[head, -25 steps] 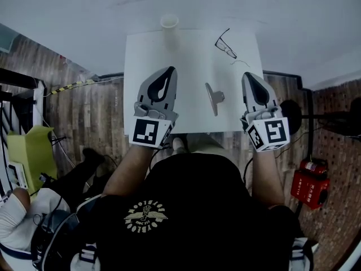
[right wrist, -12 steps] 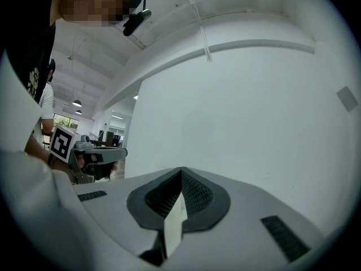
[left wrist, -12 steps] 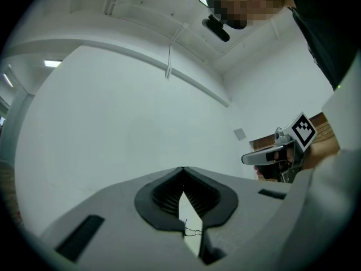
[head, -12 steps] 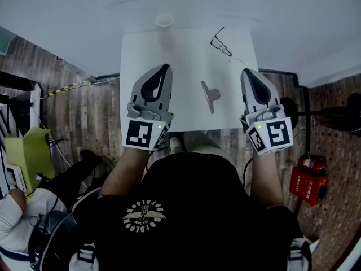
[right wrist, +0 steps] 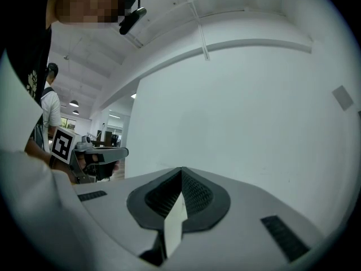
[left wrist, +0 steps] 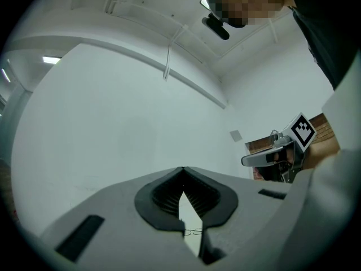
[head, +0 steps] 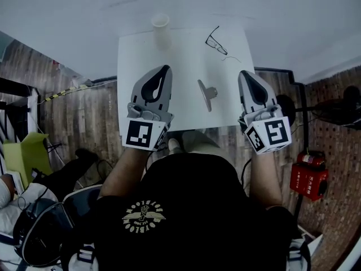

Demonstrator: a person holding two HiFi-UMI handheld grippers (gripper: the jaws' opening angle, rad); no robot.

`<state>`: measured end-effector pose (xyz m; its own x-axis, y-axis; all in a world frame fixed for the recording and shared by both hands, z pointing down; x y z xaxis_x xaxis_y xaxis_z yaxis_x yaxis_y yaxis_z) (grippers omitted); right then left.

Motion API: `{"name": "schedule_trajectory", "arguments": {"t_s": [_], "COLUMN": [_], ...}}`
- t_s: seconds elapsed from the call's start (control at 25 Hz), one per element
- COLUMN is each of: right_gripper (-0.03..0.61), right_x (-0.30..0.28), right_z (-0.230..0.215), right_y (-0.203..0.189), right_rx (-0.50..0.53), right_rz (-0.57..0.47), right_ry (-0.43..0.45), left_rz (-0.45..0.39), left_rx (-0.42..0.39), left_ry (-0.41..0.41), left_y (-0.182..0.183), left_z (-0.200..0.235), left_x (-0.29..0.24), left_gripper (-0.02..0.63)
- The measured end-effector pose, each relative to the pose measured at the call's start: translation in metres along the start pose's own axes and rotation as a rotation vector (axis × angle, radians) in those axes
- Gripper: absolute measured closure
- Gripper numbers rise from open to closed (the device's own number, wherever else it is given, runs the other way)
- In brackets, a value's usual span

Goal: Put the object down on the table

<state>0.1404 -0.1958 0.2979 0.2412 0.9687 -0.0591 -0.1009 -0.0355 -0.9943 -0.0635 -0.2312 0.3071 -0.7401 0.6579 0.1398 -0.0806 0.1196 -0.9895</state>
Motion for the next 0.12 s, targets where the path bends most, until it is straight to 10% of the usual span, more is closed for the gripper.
{"name": "schedule_trajectory", "arguments": {"t_s": [0.12], "right_gripper": [0.58], "right_x": [0.0033], "right_z": [0.0034], "right_y": [-0.001], "right_rx": [-0.005], "right_rz": [0.004], "right_ry": [-0.001], "left_rz": [0.003], "left_rx": [0.005], "left_ry": [-0.005], "left_y": [-0.0018], "left_z": [-0.0017], "left_x": [0.0037], "left_gripper": [0.607]}}
Point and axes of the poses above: the fingertips, and each gripper's own axes: x backward along the fingers, z to its left, y out of its top, the point moved 3 cm from there along x, backward along the fingers, and after that the axes turned 8 degrees about -y, right-handed, at the moved point
